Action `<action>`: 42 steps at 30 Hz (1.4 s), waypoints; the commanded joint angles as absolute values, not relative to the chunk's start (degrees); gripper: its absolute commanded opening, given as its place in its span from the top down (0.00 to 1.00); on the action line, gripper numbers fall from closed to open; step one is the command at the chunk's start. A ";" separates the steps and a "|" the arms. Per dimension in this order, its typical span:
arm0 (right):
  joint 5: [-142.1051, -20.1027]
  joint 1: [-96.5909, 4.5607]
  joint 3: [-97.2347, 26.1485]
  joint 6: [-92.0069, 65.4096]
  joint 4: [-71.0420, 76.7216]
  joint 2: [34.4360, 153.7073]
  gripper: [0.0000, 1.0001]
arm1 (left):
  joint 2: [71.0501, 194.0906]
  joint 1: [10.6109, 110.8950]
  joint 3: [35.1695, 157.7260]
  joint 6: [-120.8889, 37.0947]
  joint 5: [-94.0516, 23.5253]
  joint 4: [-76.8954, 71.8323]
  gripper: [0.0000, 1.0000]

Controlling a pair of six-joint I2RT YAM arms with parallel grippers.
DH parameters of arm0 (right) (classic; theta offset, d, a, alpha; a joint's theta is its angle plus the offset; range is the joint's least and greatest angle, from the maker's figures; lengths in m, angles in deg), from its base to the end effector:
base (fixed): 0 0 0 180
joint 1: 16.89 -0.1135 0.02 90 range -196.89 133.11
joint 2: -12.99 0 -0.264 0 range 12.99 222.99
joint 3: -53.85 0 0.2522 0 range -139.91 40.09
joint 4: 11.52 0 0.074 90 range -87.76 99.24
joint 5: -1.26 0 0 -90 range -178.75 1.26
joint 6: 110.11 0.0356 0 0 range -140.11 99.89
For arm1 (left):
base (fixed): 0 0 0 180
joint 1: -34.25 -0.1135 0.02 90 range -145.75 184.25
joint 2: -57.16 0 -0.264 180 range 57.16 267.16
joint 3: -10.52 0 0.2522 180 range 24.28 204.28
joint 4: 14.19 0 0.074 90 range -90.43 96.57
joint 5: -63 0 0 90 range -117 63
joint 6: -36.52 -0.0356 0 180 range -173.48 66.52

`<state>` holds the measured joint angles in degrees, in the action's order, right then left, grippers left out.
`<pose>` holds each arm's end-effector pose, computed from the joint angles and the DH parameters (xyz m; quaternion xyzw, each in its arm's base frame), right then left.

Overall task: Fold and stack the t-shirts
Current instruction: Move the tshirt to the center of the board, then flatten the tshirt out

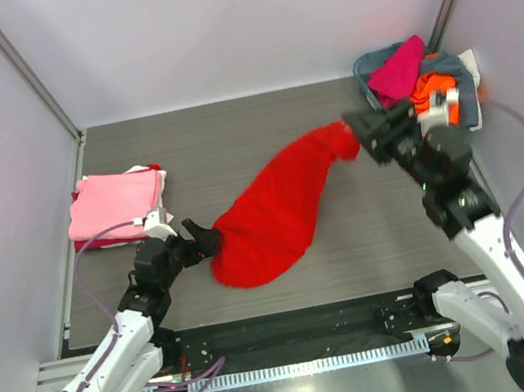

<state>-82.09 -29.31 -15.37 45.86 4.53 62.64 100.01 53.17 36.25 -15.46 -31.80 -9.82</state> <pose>0.1904 0.0462 0.4059 0.2704 0.6296 0.4904 0.5385 0.1592 -0.0577 0.1787 -0.1138 0.8183 -0.2985 0.4779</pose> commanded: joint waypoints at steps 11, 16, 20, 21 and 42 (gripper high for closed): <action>-100.88 -29.98 8.81 26.03 30.63 44.00 0.06 | 102.25 53.33 39.48 -17.71 -31.40 -9.83 0.07; -100.26 -31.30 2.75 20.51 29.32 55.77 0.05 | 101.20 53.33 39.31 -16.13 -29.64 -9.31 0.05; -104.46 -34.90 -4.46 18.21 29.40 64.91 0.03 | 97.34 53.24 38.08 -15.59 -27.71 -8.34 0.00; -104.83 -35.69 -5.17 17.60 29.49 66.33 0.01 | 96.81 53.24 38.34 -15.77 -27.97 -7.03 0.00; -99.64 -32.80 1.15 17.42 10.25 81.99 0.45 | 98.81 53.33 44.14 -3.82 -36.15 16.79 0.19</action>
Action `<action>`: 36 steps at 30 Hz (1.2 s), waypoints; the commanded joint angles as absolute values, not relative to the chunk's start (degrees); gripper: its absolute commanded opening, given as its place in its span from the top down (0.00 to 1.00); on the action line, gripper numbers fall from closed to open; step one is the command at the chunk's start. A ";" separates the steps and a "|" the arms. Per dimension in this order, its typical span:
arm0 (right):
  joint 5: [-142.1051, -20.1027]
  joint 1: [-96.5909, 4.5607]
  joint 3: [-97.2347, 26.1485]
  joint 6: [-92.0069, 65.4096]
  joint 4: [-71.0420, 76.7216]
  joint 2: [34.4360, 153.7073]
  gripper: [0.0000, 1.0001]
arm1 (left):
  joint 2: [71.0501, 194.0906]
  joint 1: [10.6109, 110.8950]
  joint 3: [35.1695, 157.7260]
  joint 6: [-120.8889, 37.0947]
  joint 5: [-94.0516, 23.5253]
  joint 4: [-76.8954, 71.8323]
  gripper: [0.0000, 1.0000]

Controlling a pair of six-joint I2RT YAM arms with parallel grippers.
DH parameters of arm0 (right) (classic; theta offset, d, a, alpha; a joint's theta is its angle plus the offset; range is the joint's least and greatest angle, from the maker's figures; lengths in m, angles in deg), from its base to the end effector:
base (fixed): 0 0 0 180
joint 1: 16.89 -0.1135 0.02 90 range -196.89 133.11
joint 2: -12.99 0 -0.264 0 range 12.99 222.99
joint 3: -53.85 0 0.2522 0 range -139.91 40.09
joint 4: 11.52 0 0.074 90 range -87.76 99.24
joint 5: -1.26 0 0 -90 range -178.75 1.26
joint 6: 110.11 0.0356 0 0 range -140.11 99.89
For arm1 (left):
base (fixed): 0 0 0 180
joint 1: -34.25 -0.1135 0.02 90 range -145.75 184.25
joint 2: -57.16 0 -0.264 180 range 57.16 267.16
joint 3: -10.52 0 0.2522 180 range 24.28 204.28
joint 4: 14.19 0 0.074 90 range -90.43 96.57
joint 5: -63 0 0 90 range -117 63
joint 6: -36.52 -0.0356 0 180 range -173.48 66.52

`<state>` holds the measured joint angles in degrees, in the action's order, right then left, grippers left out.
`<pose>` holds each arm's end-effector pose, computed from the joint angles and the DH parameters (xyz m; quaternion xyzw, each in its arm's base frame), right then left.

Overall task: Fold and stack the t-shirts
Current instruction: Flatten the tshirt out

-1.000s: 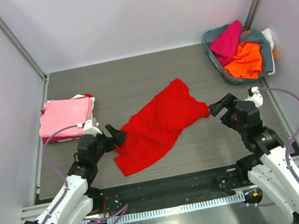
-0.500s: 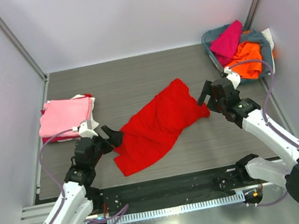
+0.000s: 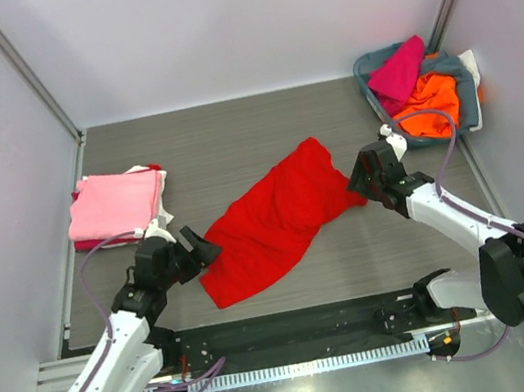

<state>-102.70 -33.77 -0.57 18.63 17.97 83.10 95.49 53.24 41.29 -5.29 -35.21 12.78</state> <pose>0.2412 0.0642 0.2166 0.2195 0.8922 0.0772 0.3871 0.1429 -0.0546 0.1821 -0.1903 0.8627 -0.3096 0.3516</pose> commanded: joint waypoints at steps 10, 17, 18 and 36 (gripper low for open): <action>-97.01 -26.66 6.07 14.69 8.84 81.28 0.56 | 97.34 54.29 41.86 -2.33 -33.24 19.96 0.38; -89.99 -23.57 6.96 14.43 5.07 83.74 0.53 | 95.83 55.78 40.89 -1.53 -36.23 19.26 0.32; -89.54 -23.57 7.04 14.51 4.62 84.26 0.53 | 96.27 55.87 40.98 -1.36 -36.40 19.17 0.31; -88.48 -23.57 8.36 15.48 2.60 87.35 0.99 | 108.75 58.77 44.66 -1.18 -36.85 12.14 0.34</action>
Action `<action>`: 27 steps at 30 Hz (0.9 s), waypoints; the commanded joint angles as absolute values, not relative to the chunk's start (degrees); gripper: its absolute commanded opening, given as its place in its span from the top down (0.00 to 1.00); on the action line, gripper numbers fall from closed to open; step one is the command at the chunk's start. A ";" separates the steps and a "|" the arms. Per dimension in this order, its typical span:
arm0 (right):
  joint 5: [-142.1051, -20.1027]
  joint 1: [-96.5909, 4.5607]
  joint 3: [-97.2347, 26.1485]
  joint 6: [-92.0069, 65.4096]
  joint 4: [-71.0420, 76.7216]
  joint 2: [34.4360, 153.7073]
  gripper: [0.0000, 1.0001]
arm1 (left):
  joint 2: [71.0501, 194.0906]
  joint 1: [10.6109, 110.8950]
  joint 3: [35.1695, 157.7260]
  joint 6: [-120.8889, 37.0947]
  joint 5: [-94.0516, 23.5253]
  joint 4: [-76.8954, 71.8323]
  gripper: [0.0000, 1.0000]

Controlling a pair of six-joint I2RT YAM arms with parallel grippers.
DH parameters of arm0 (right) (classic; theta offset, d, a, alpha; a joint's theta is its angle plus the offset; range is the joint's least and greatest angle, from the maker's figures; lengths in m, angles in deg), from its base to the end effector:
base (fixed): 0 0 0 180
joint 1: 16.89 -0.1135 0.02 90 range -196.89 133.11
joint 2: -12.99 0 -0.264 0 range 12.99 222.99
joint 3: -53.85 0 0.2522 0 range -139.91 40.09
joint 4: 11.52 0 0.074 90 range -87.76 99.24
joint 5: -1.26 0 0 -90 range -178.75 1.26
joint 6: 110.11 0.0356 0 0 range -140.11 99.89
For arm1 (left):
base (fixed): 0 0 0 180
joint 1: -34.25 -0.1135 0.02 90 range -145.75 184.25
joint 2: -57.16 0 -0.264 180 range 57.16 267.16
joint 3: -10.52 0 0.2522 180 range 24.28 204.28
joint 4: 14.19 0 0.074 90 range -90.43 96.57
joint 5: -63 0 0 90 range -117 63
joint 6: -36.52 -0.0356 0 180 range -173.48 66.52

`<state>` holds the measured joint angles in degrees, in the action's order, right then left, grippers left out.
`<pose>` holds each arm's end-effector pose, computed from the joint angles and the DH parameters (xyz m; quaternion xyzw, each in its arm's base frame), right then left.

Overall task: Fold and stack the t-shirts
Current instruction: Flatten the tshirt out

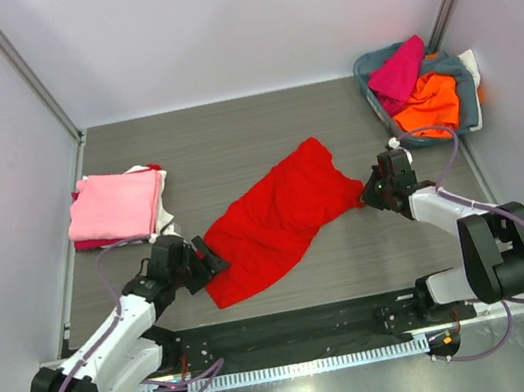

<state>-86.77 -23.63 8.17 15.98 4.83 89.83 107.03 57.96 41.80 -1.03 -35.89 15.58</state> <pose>0.2479 0.0305 0.1593 0.2301 0.9031 0.1472 0.3314 0.1456 -0.0699 0.1534 -0.2046 0.9096 -0.2756 0.2343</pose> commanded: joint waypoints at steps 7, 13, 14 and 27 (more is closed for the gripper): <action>-88.48 -23.57 8.45 16.01 2.51 87.00 0.99 | 115.42 61.85 47.92 -2.23 -34.39 10.73 0.40; -88.48 -23.57 8.80 15.66 2.68 85.94 0.99 | 116.14 62.91 49.94 -2.67 -31.22 10.38 0.74; -88.48 -23.48 8.80 15.48 2.77 85.68 0.99 | 115.96 62.99 50.20 -3.11 -31.05 10.47 0.81; -91.47 -22.86 7.92 14.43 7.87 77.15 0.99 | 113.68 62.91 57.24 -6.36 -24.19 20.83 0.71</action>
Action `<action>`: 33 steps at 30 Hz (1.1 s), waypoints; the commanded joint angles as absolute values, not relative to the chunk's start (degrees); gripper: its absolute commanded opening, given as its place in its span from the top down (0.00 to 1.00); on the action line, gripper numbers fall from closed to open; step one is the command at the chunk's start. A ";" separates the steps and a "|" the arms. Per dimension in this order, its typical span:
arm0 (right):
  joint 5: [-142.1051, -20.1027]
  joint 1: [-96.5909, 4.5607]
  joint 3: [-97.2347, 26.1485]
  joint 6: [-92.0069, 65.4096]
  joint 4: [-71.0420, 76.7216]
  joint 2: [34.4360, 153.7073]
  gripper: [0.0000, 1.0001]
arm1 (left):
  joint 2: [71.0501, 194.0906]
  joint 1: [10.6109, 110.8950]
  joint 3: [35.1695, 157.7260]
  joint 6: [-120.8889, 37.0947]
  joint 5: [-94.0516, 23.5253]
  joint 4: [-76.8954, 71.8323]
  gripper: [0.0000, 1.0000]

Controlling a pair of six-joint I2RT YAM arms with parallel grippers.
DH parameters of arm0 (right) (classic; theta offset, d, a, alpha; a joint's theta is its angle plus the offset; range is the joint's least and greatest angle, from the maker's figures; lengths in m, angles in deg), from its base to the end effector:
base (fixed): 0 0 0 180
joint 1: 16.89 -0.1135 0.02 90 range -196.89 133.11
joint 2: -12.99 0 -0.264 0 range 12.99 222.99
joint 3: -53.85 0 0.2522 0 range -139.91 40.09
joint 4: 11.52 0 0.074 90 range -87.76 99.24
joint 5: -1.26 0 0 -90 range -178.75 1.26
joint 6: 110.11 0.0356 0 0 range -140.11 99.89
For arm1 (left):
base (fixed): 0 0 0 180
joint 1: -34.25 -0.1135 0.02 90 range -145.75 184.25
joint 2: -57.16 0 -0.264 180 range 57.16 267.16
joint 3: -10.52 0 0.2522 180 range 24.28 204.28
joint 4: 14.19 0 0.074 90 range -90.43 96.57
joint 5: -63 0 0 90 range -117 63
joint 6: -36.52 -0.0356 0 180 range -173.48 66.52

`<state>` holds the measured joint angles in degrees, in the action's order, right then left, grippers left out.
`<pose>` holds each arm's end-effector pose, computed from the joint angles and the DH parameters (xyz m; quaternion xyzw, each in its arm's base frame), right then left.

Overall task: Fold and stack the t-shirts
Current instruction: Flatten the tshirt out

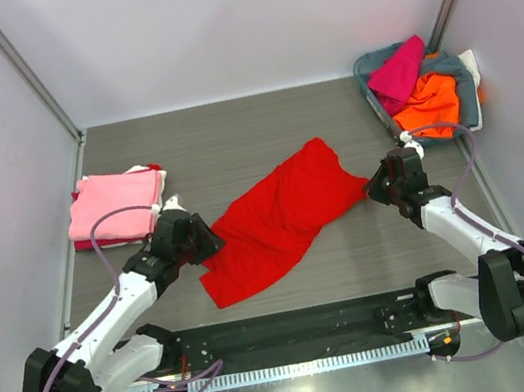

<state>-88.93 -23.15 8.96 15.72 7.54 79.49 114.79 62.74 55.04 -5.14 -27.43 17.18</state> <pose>0.2310 0.0252 0.1913 0.2326 0.8785 0.1485 0.3900 0.1778 -0.0968 0.2025 -0.1575 0.9086 -0.2431 0.3010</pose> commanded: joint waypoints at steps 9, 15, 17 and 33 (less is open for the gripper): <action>-90.15 -22.95 7.57 14.96 8.31 77.77 0.99 | 119.38 62.99 57.50 -7.16 -23.14 20.41 0.36; -89.80 -22.95 7.57 15.57 8.40 77.68 0.99 | 125.71 63.08 57.76 -6.90 -21.57 15.23 0.40; -89.63 -22.95 7.57 15.83 8.40 77.50 0.99 | 128.17 62.99 58.11 -7.07 -20.24 14.17 0.58; -91.56 -22.69 -2.00 12.06 21.22 60.65 0.99 | 103.68 62.91 73.93 -9.97 -13.99 33.49 1.00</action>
<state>-90.79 -23.02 2.90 13.84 19.11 66.51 108.71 62.77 70.80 -9.18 -15.98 27.43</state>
